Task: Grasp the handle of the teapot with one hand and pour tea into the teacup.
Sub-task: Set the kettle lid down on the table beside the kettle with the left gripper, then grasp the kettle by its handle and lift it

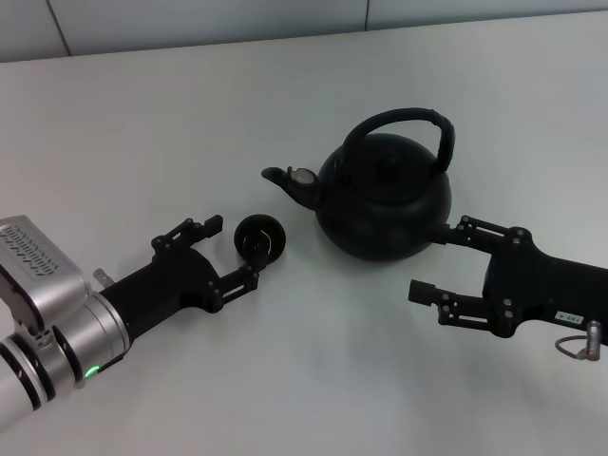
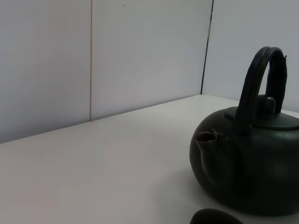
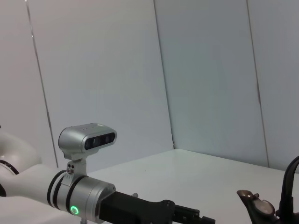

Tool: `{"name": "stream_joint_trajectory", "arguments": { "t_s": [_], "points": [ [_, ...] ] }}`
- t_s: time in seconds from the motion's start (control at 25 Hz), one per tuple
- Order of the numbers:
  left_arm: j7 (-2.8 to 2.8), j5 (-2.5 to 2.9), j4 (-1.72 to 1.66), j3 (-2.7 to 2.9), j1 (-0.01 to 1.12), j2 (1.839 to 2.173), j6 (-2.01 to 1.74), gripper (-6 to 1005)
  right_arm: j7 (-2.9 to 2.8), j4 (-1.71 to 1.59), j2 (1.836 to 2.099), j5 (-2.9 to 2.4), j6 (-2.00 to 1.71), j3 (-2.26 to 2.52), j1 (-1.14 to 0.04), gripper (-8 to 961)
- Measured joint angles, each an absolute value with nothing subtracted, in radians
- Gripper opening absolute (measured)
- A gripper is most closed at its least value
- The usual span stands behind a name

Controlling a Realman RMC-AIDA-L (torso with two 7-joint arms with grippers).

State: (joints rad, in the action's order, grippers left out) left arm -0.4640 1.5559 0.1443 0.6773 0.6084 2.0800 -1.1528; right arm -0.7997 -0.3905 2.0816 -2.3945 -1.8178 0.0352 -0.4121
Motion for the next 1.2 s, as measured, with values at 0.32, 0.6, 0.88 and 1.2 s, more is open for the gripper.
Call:
{"name": "stream_joint_trajectory", "arguments": {
  "t_s": [0.32,0.6,0.88,1.2],
  "points": [
    [-0.462,1.553,0.129,0.675,0.581,2.078,-1.277,803,-0.798,-0.393,2.082,-2.395,-1.819,0.030,-0.411,763],
    [-0.472,1.552,0.085,0.669,0.534,2.071,-1.356,803,-0.786,-0.395,2.080,-2.373,-1.818,0.023,-0.405,763],
    [-0.563,1.555,-0.041,0.679,0.448,2.066,-1.529,803,-0.740,-0.391,2.083,-2.204,-1.822,0.022,-0.349,762],
    [-0.709,1.556,-0.269,0.713,0.331,2.061,-1.724,803,-0.697,-0.329,2.085,-2.050,-1.761,0.023,-0.310,762]
  ]
}}
